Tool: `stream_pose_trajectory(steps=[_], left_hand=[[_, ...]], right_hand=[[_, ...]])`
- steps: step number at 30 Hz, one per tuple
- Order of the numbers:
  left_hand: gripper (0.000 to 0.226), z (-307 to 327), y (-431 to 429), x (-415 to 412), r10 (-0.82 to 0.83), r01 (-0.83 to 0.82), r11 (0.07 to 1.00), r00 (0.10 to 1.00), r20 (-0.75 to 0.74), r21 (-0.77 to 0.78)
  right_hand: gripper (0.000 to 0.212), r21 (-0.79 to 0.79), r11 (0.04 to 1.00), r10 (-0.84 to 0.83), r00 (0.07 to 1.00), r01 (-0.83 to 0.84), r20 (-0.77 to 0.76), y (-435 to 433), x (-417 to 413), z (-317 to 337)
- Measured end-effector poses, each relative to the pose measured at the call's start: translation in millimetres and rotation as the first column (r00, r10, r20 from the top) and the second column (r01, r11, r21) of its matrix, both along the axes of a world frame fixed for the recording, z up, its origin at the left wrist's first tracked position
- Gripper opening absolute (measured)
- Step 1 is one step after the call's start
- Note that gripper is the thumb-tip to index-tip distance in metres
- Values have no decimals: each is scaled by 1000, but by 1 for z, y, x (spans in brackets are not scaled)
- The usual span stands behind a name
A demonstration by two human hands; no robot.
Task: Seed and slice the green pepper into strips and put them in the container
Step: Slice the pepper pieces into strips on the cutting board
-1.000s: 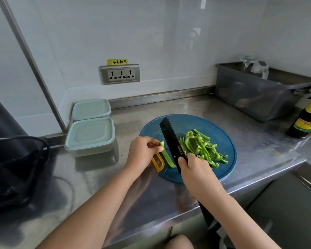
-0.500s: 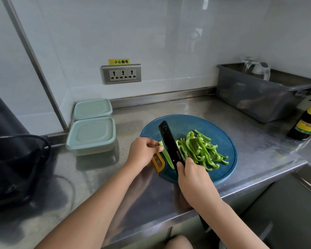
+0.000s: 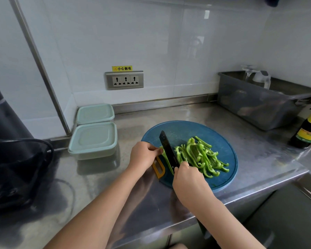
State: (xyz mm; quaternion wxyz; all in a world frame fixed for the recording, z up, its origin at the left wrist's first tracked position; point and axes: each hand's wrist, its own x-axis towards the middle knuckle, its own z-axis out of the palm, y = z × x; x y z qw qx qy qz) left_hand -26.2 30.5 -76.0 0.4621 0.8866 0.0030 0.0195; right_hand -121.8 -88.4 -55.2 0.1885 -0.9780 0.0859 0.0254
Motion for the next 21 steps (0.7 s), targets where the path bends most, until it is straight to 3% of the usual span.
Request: stream_pose_trajectory(steps=[21], left_hand=[[19,-2,-7,4,101,-101,995,995,15,-5]], right_hand=[[19,-84,996,-7,1000,7,-5,8,-1,7]])
